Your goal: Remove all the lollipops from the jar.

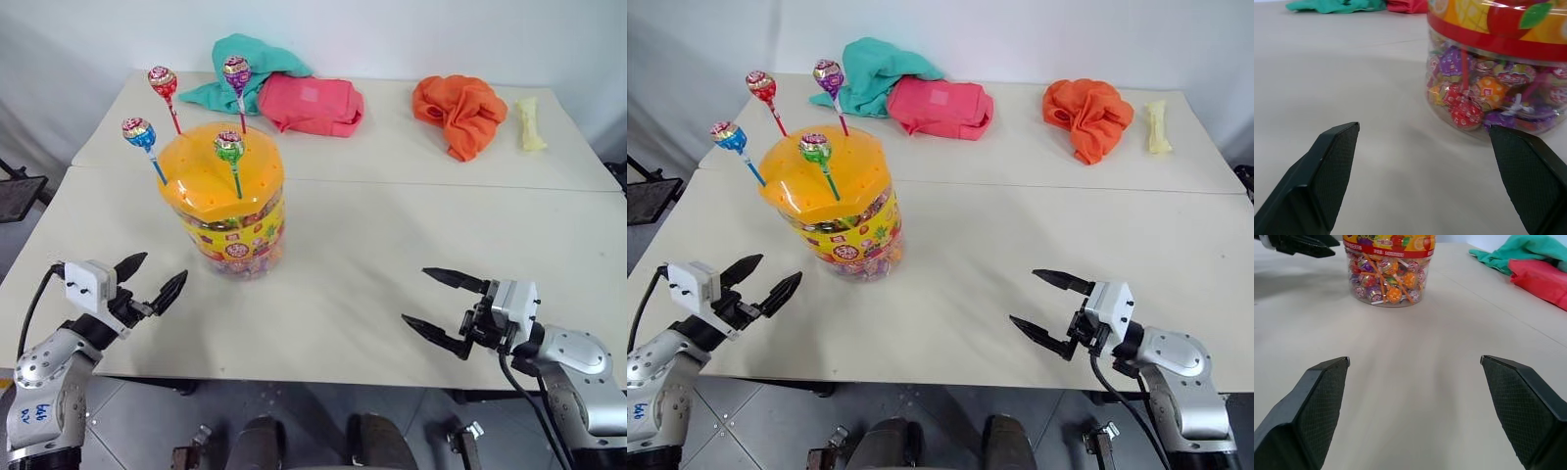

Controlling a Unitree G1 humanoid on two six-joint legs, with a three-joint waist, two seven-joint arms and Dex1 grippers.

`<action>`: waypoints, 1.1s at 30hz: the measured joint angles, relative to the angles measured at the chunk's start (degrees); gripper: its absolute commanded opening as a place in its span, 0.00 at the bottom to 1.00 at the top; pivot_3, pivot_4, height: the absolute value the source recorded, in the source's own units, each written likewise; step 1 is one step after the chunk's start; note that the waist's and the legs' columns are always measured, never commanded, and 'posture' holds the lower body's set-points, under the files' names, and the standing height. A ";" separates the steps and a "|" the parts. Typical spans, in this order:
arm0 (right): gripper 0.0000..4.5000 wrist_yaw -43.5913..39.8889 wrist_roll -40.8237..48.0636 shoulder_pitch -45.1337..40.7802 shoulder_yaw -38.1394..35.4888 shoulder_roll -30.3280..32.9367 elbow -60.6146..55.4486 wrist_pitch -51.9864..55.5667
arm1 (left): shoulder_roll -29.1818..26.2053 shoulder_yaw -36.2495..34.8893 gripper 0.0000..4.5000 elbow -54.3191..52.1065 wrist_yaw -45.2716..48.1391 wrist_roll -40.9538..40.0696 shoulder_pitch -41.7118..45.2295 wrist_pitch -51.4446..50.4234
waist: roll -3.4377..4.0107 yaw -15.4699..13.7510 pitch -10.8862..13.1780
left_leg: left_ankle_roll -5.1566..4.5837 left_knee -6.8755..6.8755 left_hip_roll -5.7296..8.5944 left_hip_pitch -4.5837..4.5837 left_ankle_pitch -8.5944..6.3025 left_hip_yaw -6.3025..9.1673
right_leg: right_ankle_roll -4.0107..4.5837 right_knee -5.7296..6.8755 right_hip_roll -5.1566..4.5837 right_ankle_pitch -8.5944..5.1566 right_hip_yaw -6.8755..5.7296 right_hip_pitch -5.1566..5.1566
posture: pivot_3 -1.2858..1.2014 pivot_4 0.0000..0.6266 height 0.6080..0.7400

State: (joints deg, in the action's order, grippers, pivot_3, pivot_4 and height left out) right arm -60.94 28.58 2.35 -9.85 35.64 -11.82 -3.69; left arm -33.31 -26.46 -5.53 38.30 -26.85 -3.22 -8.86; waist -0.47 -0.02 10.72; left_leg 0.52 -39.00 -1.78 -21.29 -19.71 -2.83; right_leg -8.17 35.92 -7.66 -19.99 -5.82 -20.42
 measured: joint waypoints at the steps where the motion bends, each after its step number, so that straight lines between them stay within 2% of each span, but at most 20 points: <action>1: 1.00 -0.24 0.00 -0.18 0.00 0.17 0.09 0.01 | -0.54 -0.28 0.99 0.00 0.57 -0.08 0.01 0.18 | 0.00 -0.01 0.00 | 0.00 0.00 0.00 0.00 0.00 0.00 | 0.00 0.00 0.00 0.00 0.00 0.00 | 0.52 0.24 1.00; 7: 1.00 0.43 4.72 -5.90 0.10 -0.32 -0.07 4.94 | -1.26 -5.71 0.99 0.37 3.74 -9.69 0.62 -4.59 | 0.00 0.15 0.00 | 0.00 -0.01 -0.05 0.01 0.00 0.04 | 0.00 0.02 0.00 0.00 -0.01 0.00 | 0.52 0.24 1.00; 11: 1.00 4.34 13.97 -12.93 -1.44 -4.89 -4.96 7.87 | -0.87 -14.12 0.99 3.11 3.38 -23.51 1.82 -12.67 | 0.02 0.28 0.01 | 0.00 0.00 -0.21 -0.01 0.00 0.10 | 0.00 0.06 -0.07 0.00 -0.01 -0.04 | 0.52 0.24 1.00; 16: 1.00 6.81 18.41 -14.39 -3.36 -4.68 -11.68 10.27 | -3.93 -17.86 0.99 8.52 9.10 -26.56 0.50 -15.13 | -0.06 -0.57 -0.02 | -0.03 -0.02 0.02 -0.10 -0.04 0.25 | 0.00 0.03 -0.07 0.00 -0.14 -0.01 | 0.52 0.24 1.00; 19: 1.00 6.65 18.59 -14.41 -3.54 -4.23 -13.31 10.56 | -6.84 -17.53 0.99 6.55 11.96 -28.17 4.35 -16.24 | -0.14 -1.34 -0.05 | -0.03 -0.09 0.02 -0.14 -0.04 0.25 | 0.00 0.00 -0.06 0.01 -0.13 0.03 | 0.52 0.24 1.00; 23: 1.00 4.62 17.85 -15.20 -3.59 -1.99 -13.16 11.13 | -12.72 -10.30 0.99 0.08 14.31 -29.00 16.79 -18.41 | -0.16 -1.41 -0.07 | -0.05 -0.10 0.11 -0.14 -0.03 0.30 | -0.01 -0.01 -0.06 0.02 -0.10 0.08 | 0.52 0.24 1.00; 30: 1.00 4.20 16.73 -16.02 -3.45 -1.88 -12.29 11.68 | -11.80 -1.12 0.99 2.21 15.74 -26.47 27.95 -18.39 | -0.06 0.80 -0.09 | 0.02 0.19 -0.01 -0.02 -0.01 -0.01 | 0.00 0.04 0.08 0.01 -0.09 -0.18 | 0.52 0.24 1.00; 33: 1.00 4.72 16.43 -16.88 -3.19 -1.88 -12.33 12.21 | -11.79 -0.48 0.86 3.97 16.35 -26.22 29.38 -18.59 | -0.06 1.10 -0.09 | 0.02 0.16 0.00 -0.03 -0.01 0.01 | 0.00 0.05 0.05 0.01 -0.09 -0.17 | 0.52 0.24 1.00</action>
State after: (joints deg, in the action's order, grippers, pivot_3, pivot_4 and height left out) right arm -56.22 45.01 -14.53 -13.03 33.76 -24.15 8.52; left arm -45.10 -26.94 -1.56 54.65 -53.07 26.16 -27.45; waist -0.52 1.08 10.63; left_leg 0.54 -38.85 -1.78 -21.32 -19.72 -2.82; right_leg -8.17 35.97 -7.61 -19.97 -5.91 -20.59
